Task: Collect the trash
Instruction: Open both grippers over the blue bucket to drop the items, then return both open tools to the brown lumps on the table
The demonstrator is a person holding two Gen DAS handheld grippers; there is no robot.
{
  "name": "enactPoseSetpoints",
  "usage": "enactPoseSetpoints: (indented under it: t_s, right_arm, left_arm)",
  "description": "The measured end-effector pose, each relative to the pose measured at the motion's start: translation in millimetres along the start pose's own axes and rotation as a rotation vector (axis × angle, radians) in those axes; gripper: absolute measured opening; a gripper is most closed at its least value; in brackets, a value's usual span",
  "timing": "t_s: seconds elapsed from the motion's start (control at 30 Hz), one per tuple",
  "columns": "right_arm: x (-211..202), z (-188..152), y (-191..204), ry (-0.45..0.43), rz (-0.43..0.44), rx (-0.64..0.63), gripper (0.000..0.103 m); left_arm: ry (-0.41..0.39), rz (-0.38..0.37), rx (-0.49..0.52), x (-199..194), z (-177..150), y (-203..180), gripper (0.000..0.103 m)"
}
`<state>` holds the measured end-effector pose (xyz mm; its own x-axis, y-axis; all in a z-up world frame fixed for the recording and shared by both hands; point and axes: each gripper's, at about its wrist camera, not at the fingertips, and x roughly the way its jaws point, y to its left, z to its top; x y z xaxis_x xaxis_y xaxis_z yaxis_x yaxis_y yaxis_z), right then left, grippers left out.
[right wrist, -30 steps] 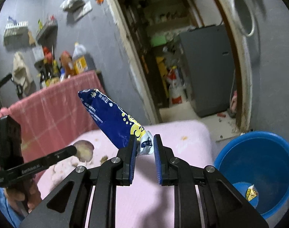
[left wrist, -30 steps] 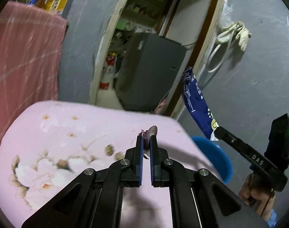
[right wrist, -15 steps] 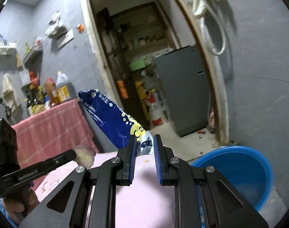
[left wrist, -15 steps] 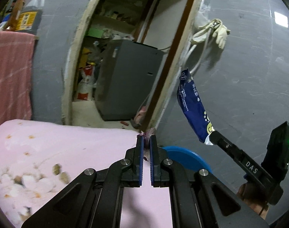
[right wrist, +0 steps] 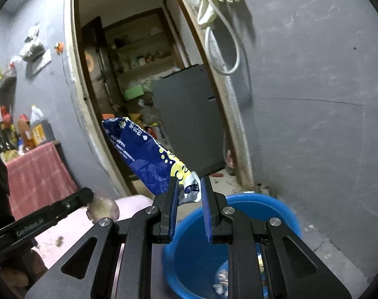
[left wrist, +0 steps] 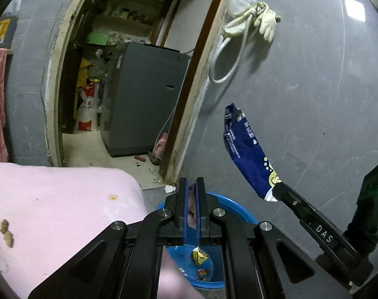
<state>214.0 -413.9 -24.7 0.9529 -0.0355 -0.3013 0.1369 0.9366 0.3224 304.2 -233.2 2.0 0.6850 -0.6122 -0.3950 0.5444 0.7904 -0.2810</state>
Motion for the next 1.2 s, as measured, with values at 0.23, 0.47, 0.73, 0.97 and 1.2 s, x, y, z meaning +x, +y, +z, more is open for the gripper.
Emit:
enactPoseSetpoints:
  t_s: [0.23,0.47,0.73,0.97,1.2]
  right_arm:
    - [17.4,-14.2,-25.0,0.072,-0.043,0.027,0.019]
    - [29.0,-22.4,-40.5,0.134,-0.060,0.070,0.035]
    - [21.0,-16.4,-28.1,0.099,-0.041,0.043,0.048]
    - [5.9,-6.7,0.5,0.024,0.020,-0.023,0.075]
    - [-4.0,2.8,33.3,-0.037,0.083,-0.075,0.093]
  left_arm:
    - [0.080,-0.012,-0.015,35.2,-16.1,-3.8,0.003]
    - [0.157,-0.026,-0.042,53.1,-19.2,-1.9,0.003]
    - [0.151,0.016,-0.021,37.1,-16.6,0.2,0.007]
    - [0.045,0.091,-0.020,-9.5,-4.1,17.4,0.046]
    - [-0.054,0.205,0.003,-62.5,7.2,32.9,0.083]
